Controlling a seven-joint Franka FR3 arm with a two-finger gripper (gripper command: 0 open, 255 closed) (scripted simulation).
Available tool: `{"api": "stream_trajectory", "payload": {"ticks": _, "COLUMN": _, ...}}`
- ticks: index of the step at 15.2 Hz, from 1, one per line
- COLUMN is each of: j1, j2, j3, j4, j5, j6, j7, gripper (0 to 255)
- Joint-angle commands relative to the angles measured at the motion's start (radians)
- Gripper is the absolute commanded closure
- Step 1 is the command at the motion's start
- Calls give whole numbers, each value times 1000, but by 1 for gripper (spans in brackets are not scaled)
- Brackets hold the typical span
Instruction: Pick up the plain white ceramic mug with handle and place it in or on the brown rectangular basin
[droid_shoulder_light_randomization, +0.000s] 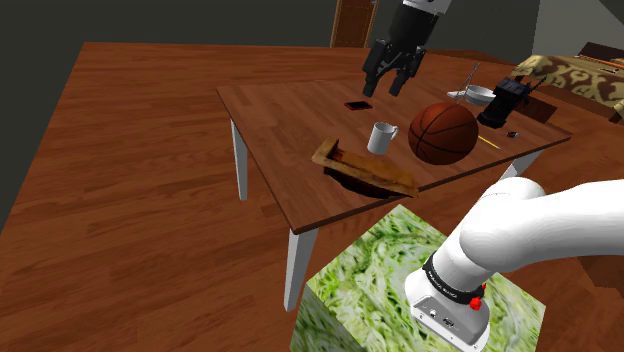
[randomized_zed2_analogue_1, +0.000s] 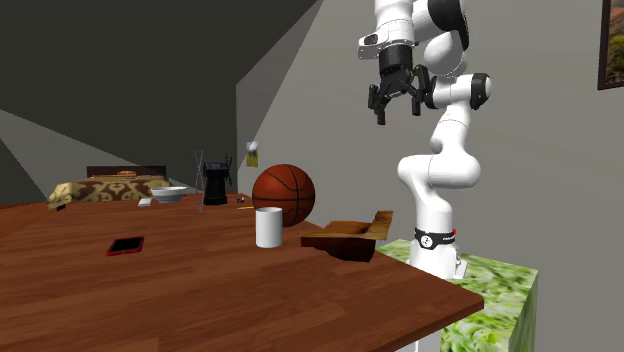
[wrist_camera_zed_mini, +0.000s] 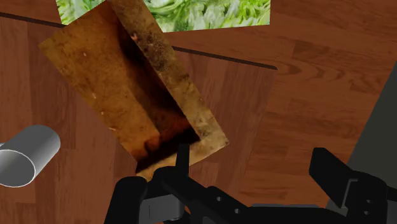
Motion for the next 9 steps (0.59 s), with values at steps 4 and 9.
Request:
{"api": "stream_trajectory", "payload": {"ticks": 4, "j1": -15, "j2": 47, "j3": -43, "j4": -23, "j5": -38, "j6": 41, "j7": -63, "gripper": 0}}
{"api": "stream_trajectory", "payload": {"ticks": 9, "j1": -41, "j2": 147, "j3": -114, "j4": -41, "j5": -97, "j6": 115, "j7": -163, "gripper": 0}}
